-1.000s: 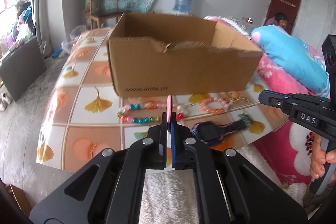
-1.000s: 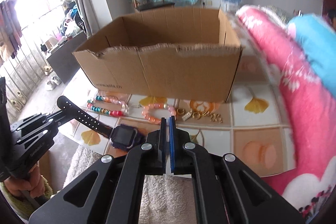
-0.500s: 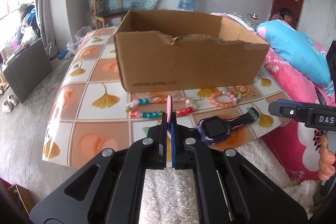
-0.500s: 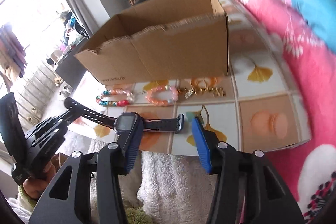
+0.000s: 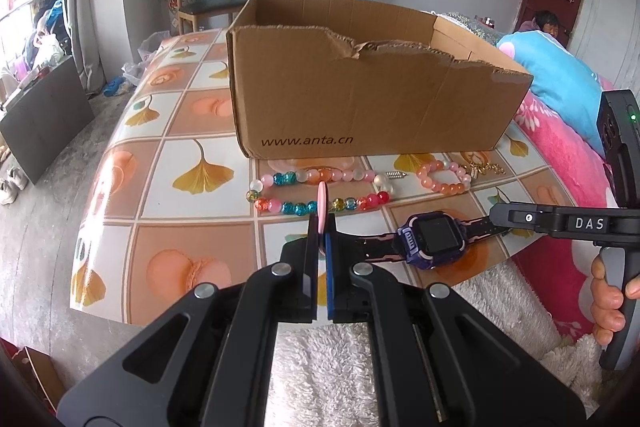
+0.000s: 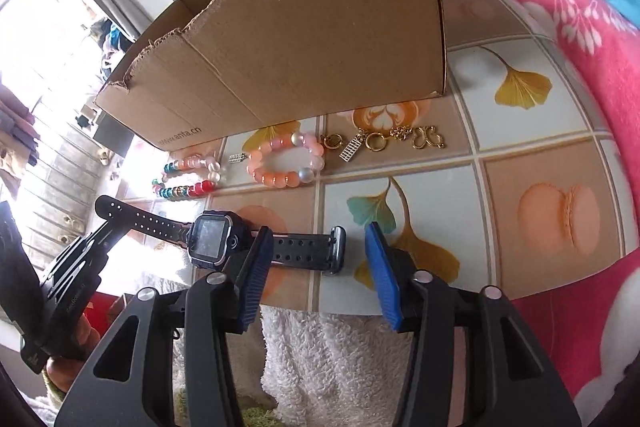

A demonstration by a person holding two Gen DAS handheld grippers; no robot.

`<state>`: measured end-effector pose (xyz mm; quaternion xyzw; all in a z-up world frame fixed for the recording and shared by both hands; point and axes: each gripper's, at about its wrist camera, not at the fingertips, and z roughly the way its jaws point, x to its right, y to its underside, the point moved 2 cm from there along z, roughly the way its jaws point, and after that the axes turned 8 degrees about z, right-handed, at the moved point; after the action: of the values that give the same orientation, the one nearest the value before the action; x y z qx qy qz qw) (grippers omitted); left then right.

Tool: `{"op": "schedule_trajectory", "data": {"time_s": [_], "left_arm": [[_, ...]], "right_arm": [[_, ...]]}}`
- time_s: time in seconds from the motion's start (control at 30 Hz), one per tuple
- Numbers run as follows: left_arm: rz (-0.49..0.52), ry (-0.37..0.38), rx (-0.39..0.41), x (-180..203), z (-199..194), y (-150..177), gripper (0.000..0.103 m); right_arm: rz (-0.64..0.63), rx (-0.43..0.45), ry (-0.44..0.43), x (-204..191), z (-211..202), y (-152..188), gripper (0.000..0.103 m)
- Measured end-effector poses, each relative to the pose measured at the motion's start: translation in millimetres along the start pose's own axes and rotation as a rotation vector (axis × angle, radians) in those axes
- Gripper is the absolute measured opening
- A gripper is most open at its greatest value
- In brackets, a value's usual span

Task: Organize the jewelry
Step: 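Carry the smartwatch over the cardboard box and open the right tool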

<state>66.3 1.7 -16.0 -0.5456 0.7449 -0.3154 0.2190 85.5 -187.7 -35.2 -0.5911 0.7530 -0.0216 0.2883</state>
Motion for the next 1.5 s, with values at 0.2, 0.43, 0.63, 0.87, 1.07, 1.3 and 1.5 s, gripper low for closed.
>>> {"op": "schedule_trajectory", "data": {"time_s": [0.2,0.43,0.63,0.87,1.07,1.3,1.5], "left_arm": [[0.0,0.018,0.001,-2,3,0,0.002],[0.044,0.062,0.084,14,-23,-16,0.002],[0.111,0.082,0.189,34,-64,-41,0.002],[0.158,0.058,0.335,29,-111,-105,0.002],[0.17,-0.003,0.292,8,-76,-186,0.002],[0.128,0.029,0.019,-20,48,-247,0.002],[0.108,0.042,-0.2,-33,135,-252,0.002]], "right_arm": [[-0.101,0.057,0.111,-16,-2,4,0.008],[-0.226,0.148,0.172,-42,-26,9,0.005],[-0.272,0.219,0.164,-57,-63,8,0.005],[-0.409,0.383,0.104,-95,-129,-39,0.005],[-0.517,0.418,0.073,-122,-119,-124,0.005],[-0.503,0.165,0.094,-113,-13,-227,0.005],[-0.491,0.034,0.138,-101,49,-257,0.005]]}}
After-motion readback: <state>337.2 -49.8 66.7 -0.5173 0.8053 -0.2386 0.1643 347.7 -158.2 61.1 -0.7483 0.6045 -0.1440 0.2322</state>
